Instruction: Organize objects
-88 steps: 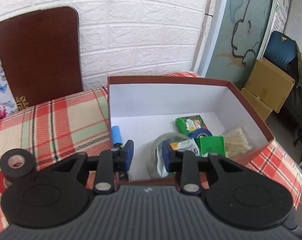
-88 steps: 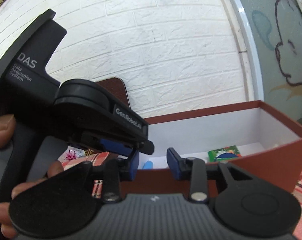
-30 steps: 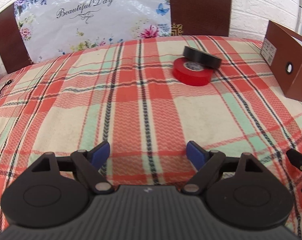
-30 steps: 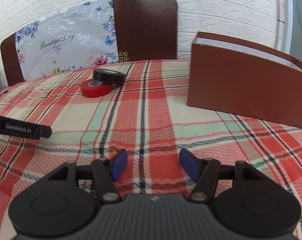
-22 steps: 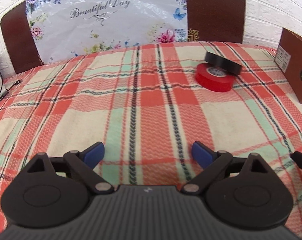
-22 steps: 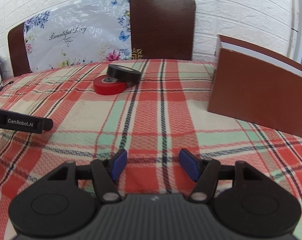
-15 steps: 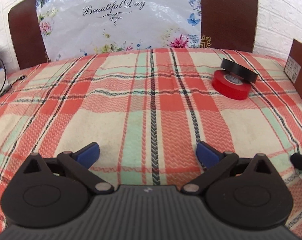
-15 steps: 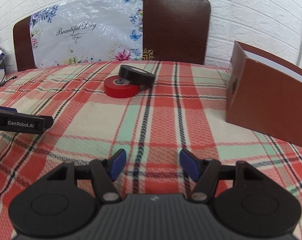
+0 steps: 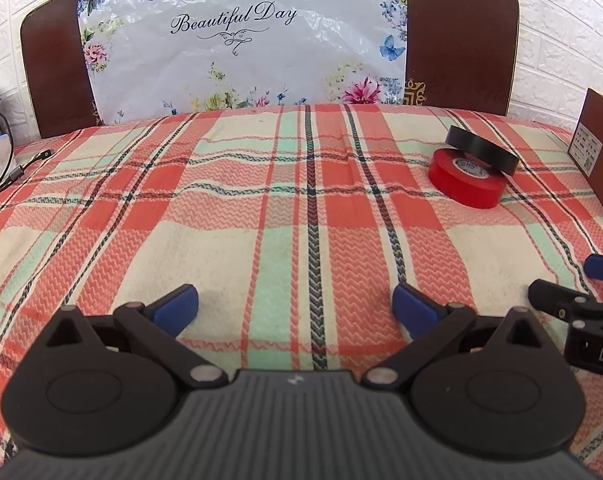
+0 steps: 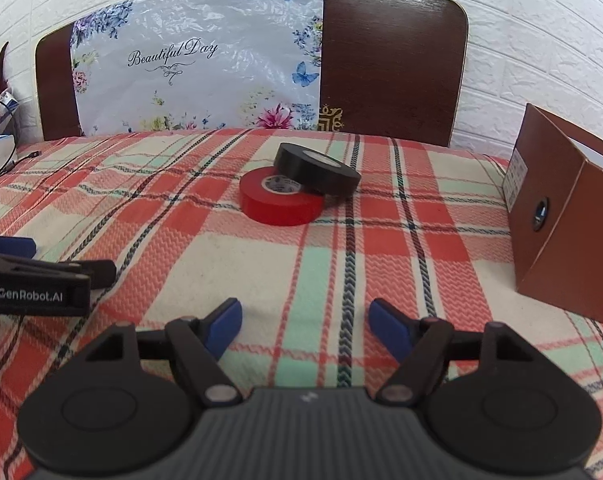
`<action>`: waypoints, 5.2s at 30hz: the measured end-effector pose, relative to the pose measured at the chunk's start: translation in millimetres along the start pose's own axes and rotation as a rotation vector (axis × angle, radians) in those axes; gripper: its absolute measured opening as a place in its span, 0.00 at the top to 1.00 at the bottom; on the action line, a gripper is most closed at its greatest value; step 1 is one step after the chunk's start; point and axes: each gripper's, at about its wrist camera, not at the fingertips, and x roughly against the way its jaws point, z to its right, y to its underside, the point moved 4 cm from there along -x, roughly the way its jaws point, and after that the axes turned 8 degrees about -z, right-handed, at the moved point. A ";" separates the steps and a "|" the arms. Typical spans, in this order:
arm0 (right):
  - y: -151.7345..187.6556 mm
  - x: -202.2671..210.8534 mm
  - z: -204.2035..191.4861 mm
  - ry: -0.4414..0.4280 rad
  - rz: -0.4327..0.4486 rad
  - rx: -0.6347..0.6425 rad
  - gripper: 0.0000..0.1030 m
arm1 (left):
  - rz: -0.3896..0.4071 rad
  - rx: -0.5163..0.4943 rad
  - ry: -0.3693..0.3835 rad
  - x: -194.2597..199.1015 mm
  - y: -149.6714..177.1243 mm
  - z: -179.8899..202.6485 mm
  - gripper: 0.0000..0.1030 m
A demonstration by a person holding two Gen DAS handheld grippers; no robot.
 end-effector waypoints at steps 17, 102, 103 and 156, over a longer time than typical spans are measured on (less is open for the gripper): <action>-7.3 -9.4 -2.6 -0.004 -0.008 0.000 0.18 | 0.000 0.007 0.006 0.3 0.4 -1.7 0.00; 96.9 104.1 23.7 -0.105 -0.003 0.057 0.13 | -0.005 0.005 -0.143 31.5 25.8 17.7 0.00; 97.3 104.6 24.6 -0.106 -0.002 0.056 0.13 | -0.005 0.002 -0.156 33.5 26.8 19.7 0.00; 106.7 108.8 34.3 -0.082 0.000 0.087 0.00 | -0.139 -0.099 0.283 99.9 33.0 97.2 0.17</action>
